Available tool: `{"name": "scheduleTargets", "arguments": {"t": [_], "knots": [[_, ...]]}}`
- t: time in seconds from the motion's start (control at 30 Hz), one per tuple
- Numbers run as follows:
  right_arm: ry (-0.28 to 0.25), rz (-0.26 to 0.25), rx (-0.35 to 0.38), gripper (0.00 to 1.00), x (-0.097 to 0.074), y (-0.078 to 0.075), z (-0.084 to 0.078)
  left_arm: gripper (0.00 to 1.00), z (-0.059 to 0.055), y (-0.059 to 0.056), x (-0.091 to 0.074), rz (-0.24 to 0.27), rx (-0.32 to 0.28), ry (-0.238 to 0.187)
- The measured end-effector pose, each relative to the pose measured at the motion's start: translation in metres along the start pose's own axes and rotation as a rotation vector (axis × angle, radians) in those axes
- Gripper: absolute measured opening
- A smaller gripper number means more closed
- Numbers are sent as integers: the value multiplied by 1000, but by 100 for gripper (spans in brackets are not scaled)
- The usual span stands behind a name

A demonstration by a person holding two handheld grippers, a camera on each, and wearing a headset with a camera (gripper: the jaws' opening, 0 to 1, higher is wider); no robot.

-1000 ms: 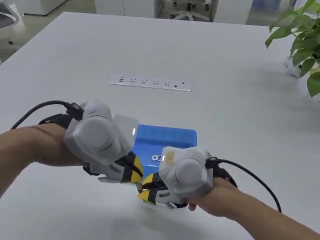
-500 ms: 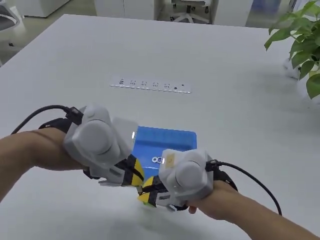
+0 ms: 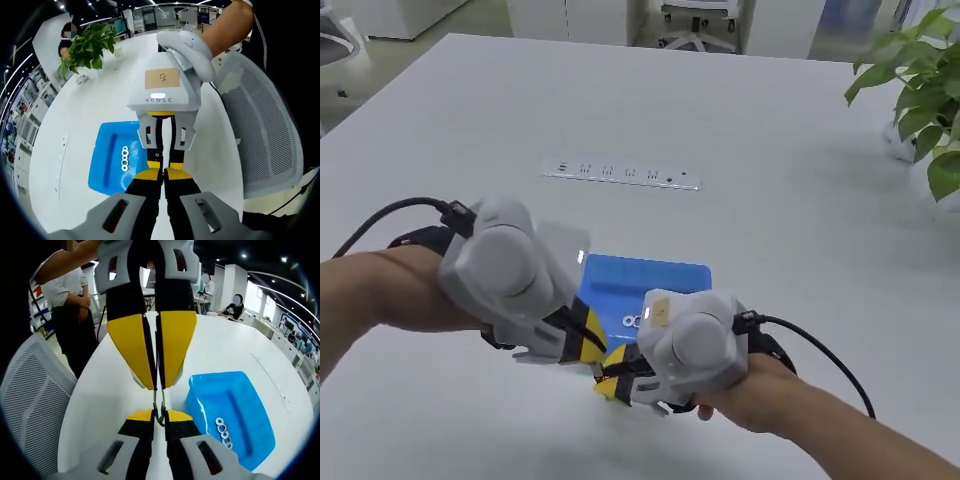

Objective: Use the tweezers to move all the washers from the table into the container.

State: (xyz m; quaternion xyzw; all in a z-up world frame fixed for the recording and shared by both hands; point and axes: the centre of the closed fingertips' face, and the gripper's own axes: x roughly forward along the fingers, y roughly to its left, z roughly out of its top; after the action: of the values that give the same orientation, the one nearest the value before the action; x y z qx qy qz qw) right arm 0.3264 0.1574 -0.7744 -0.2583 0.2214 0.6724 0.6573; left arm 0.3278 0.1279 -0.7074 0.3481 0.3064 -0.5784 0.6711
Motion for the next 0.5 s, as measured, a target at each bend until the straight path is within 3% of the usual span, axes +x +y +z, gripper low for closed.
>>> {"name": "scheduleTargets", "arguments": {"t": [0.5], "knots": [[-2, -30, -13, 9, -19, -6, 17, 6, 17, 5, -18, 37, 3, -32]]}}
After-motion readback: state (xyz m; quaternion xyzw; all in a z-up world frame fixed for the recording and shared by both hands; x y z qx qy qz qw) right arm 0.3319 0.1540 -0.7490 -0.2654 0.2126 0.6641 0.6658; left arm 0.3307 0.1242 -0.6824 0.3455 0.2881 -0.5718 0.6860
